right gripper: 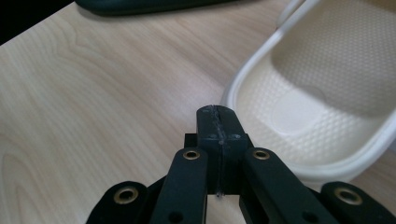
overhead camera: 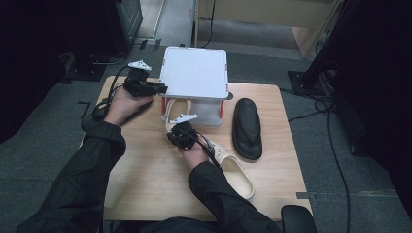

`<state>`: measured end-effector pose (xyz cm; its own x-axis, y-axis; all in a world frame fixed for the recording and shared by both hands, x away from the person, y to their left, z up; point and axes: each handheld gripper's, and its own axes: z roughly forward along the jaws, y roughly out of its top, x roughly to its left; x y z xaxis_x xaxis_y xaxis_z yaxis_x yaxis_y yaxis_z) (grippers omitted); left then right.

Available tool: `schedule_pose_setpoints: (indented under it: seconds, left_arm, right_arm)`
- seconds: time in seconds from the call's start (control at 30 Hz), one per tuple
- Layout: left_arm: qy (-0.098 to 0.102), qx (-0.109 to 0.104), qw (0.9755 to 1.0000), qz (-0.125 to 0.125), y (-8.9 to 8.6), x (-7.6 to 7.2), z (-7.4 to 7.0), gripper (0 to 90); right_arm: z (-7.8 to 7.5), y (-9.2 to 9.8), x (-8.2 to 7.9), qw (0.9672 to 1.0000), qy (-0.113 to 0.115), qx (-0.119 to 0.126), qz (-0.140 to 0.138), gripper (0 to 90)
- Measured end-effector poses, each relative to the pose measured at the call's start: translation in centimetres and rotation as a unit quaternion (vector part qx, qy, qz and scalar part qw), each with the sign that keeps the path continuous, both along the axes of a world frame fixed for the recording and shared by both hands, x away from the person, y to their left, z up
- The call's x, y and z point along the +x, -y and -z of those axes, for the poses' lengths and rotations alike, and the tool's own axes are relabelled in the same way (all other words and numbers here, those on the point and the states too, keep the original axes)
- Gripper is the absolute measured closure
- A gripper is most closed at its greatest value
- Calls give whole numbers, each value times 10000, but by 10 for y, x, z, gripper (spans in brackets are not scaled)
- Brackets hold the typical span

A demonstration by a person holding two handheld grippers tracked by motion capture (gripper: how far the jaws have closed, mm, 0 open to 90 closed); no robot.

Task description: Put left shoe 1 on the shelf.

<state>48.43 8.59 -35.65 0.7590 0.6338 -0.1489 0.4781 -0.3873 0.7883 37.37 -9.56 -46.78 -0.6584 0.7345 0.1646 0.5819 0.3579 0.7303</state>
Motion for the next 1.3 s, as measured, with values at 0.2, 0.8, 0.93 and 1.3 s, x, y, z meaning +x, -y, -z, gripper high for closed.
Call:
schedule_pose_setpoints:
  seconds: [0.2, 0.8, 0.93, 1.3]
  left_arm:
    - [6, -19, 10000, -6, 0, 0, 0, 762]
    - [5, -25, 10000, -11, -1, 0, 0, 764]
    - [13, -19, 10000, -11, -1, 1, 0, 768]
    - [15, 8, 10000, -16, 0, 0, 0, 769]
  right_arm:
    - [-2, -1, 9, 9999, -38, -84, 134, 881]
    - [-3, -14, 32, 9994, -58, -117, -329, 886]
    - [-9, -8, 26, 9992, -153, -61, -363, 885]
    - [-5, 4, 15, 9977, -400, -521, -189, 900]
